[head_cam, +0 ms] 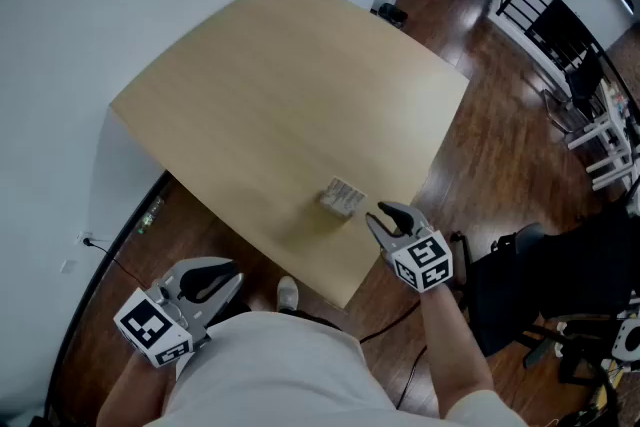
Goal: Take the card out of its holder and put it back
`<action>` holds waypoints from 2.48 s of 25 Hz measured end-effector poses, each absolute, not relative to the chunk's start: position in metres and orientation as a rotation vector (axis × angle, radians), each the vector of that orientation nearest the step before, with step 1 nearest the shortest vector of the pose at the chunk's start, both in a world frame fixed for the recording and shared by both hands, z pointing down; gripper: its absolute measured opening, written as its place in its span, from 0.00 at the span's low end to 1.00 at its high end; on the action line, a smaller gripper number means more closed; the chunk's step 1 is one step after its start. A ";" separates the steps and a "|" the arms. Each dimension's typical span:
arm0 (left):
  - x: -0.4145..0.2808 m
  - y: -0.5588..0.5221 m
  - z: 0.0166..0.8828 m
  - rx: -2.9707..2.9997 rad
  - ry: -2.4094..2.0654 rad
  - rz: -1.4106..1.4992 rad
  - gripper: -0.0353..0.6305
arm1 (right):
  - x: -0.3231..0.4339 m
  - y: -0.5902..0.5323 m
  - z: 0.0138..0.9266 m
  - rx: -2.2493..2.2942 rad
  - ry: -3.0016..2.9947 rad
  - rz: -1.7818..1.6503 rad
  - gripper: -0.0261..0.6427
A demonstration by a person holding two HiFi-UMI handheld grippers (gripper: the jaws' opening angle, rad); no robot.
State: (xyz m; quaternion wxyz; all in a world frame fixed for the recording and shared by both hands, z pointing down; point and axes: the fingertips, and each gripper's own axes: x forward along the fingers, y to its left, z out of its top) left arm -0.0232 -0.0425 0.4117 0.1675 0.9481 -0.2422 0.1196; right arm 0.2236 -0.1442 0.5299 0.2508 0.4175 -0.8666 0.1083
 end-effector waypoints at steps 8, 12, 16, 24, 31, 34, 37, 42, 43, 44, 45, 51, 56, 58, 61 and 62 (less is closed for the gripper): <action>-0.012 -0.053 0.417 2.684 -0.714 0.419 0.13 | 0.223 -0.187 0.578 1.012 -2.382 0.386 0.26; -0.007 -0.058 0.419 2.657 -0.740 0.423 0.13 | 0.213 -0.191 0.590 0.934 -2.411 0.435 0.25; -0.007 -0.057 0.424 2.630 -0.740 0.446 0.13 | 0.208 -0.194 0.593 0.917 -2.429 0.460 0.21; -0.001 -0.060 0.429 2.603 -0.725 0.449 0.13 | 0.207 -0.193 0.591 0.901 -2.478 0.476 0.08; -0.006 -0.052 0.434 2.593 -0.734 0.450 0.13 | 0.204 -0.187 0.587 0.887 -2.485 0.475 0.07; -0.009 -0.048 0.434 2.592 -0.740 0.445 0.13 | 0.205 -0.186 0.579 0.899 -2.487 0.457 0.07; -0.013 -0.048 0.435 2.591 -0.744 0.441 0.13 | 0.206 -0.189 0.566 0.910 -2.495 0.444 0.07; -0.022 -0.045 0.434 2.604 -0.745 0.416 0.13 | 0.205 -0.188 0.540 0.926 -2.498 0.379 0.07; -0.023 -0.044 0.433 2.609 -0.741 0.410 0.13 | 0.204 -0.187 0.533 0.929 -2.497 0.360 0.07; -0.025 -0.043 0.432 2.616 -0.736 0.405 0.13 | 0.203 -0.186 0.526 0.935 -2.496 0.340 0.07; -0.027 -0.042 0.431 2.625 -0.729 0.400 0.13 | 0.201 -0.184 0.519 0.943 -2.496 0.320 0.07; -0.059 -0.032 0.420 2.668 -0.698 0.370 0.13 | 0.174 -0.163 0.480 0.973 -2.486 0.227 0.07; -0.102 -0.024 0.416 2.690 -0.699 0.359 0.13 | 0.132 -0.133 0.459 0.971 -2.482 0.190 0.07; -0.122 -0.021 0.415 2.690 -0.711 0.348 0.13 | 0.110 -0.116 0.453 0.954 -2.486 0.187 0.07; -0.154 -0.016 0.417 2.683 -0.738 0.334 0.13 | 0.075 -0.088 0.447 0.922 -2.499 0.186 0.07; -0.164 -0.013 0.417 2.682 -0.740 0.332 0.13 | 0.063 -0.079 0.445 0.913 -2.501 0.187 0.07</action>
